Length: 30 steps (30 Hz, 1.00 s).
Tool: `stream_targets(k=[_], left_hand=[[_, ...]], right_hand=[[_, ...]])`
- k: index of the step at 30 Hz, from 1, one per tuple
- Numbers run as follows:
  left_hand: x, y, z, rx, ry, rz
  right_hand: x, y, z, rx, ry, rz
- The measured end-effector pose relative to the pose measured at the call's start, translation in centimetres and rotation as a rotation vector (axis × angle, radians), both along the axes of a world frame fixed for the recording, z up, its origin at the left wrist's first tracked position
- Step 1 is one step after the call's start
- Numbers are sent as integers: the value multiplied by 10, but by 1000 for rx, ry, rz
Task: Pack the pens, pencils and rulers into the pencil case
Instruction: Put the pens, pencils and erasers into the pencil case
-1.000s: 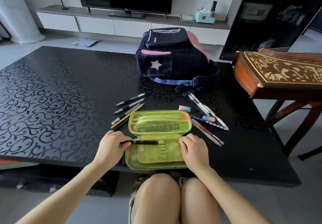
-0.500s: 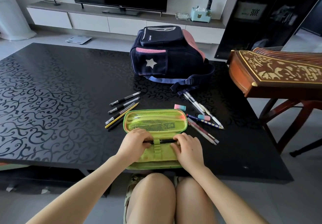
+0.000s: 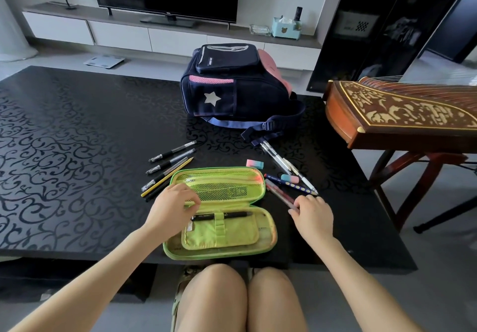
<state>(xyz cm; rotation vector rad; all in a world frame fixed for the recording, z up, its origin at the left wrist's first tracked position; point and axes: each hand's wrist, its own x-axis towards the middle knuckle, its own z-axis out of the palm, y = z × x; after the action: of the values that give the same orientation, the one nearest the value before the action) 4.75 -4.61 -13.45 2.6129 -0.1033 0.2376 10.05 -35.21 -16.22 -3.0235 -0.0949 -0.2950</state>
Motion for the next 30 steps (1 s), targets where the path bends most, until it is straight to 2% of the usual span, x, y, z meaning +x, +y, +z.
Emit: stream_targets(k=[3, 7, 9, 12, 14, 16, 18, 21, 23, 26, 30], left_hand=[[-2, 1, 1, 5, 7, 9], [-3, 0, 9, 13, -59, 7], [-5, -4, 16, 71, -187, -26], [-11, -14, 24, 204, -286, -171], [-16, -15, 18, 185, -234, -267], [-23, -11, 7, 78, -124, -291], [-30, -2, -5, -31, -77, -225], [-39, 20, -15, -78, -74, -6], [-44, 30, -19, -30, -79, 59], [-45, 31, -20, 88, -133, 50], [-41, 33, -20, 148, -218, 34]], right_hand=[[7, -2, 2, -60, 96, 13], [1, 2, 22, 86, 18, -67], [-11, 12, 34, 152, -71, 95], [-33, 40, 46, 134, -64, 445], [-40, 58, 44, 179, -24, 588], [-41, 73, 40, 307, 18, 644], [-39, 81, 32, 440, 75, 620], [-34, 82, 11, 567, 71, 444], [-33, 76, -5, 547, 12, 355], [-37, 73, -19, 462, -130, 359], [-37, 74, -24, 450, -182, 356]])
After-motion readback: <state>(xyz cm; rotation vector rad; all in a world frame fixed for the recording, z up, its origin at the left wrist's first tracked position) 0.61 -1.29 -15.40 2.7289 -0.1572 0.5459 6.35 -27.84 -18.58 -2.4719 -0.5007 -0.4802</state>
